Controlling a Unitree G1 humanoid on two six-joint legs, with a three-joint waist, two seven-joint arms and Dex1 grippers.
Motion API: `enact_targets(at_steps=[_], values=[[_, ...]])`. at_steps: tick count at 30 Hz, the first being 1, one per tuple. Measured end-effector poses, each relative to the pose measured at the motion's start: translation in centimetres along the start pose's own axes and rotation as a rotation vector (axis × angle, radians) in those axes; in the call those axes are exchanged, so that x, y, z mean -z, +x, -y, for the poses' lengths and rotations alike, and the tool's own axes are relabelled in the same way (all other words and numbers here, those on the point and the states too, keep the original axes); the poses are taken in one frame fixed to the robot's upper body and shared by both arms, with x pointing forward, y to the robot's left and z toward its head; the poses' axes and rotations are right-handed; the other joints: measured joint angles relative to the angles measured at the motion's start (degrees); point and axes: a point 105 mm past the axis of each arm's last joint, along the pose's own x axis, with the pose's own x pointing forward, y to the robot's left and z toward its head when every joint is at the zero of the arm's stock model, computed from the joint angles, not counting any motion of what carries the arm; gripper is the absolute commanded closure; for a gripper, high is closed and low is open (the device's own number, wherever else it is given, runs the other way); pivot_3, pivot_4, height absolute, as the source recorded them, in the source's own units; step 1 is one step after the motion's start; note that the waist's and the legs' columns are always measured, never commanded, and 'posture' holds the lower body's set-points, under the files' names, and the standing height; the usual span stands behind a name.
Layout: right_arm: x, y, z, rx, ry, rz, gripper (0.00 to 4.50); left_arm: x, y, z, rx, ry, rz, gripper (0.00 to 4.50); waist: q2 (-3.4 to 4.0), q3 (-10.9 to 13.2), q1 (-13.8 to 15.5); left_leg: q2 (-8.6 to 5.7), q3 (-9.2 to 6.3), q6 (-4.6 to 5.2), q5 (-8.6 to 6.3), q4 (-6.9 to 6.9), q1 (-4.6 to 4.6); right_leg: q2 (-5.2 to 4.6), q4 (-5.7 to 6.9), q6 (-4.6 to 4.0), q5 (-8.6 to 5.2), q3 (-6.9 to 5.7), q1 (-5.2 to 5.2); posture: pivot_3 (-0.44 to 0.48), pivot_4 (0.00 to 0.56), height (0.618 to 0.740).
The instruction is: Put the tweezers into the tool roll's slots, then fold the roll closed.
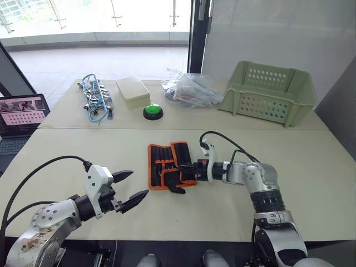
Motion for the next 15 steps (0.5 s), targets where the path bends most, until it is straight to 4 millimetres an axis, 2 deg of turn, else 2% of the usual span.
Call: enact_targets(at_steps=[6,8,10,13,14,15], values=[[-0.6,0.1,-1.2,-0.096,0.017,0.011,0.51,0.2,-0.1,0.0,-0.003,-0.001,-0.011,0.00,0.00,0.00,0.01,0.00,0.00,0.00,0.00,0.00,0.03,0.00,0.01,0.00,0.00,0.00,0.01,0.000,0.150,0.740],[-1.2,-0.2,-1.5,-0.128,0.023,0.035,0.03,0.2,0.0,0.0,0.000,0.002,-0.012,0.00,0.00,0.00,0.01,-0.01,0.00,-0.01,0.01,0.01,0.00,0.00,0.01,0.00,0.00,0.00,0.00,0.000,0.150,0.740],[-2.5,-1.0,-1.5,-0.142,-0.016,0.093,0.03,0.2,0.1,0.1,0.005,0.001,-0.011,0.00,0.01,0.01,0.14,-0.02,0.00,-0.01,0.01,0.03,-0.04,0.00,0.00,0.00,0.00,0.00,-0.01,0.000,0.150,0.740],[-4.7,-3.3,-1.5,-0.134,-0.239,0.174,0.03,0.2,0.1,0.1,0.004,0.000,-0.012,0.00,0.01,0.01,0.32,-0.03,0.00,-0.01,0.01,0.03,-0.08,-0.01,-0.04,0.00,0.00,0.00,-0.02,0.000,0.150,0.740],[-4.8,-3.9,-1.5,-0.128,-0.335,0.174,0.64,0.2,0.1,0.1,0.004,-0.001,-0.012,0.00,0.00,0.01,0.22,-0.02,0.00,-0.01,0.00,0.02,-0.07,-0.01,-0.05,0.00,0.00,-0.01,-0.02,0.000,0.150,0.740],[-4.6,-4.2,-1.4,-0.123,-0.424,0.159,0.90,0.2,0.1,0.1,0.005,-0.002,-0.012,0.00,0.00,0.00,0.13,-0.01,0.00,-0.01,0.01,0.02,-0.06,0.00,-0.05,0.00,0.00,-0.02,-0.02,0.000,0.150,0.740]])
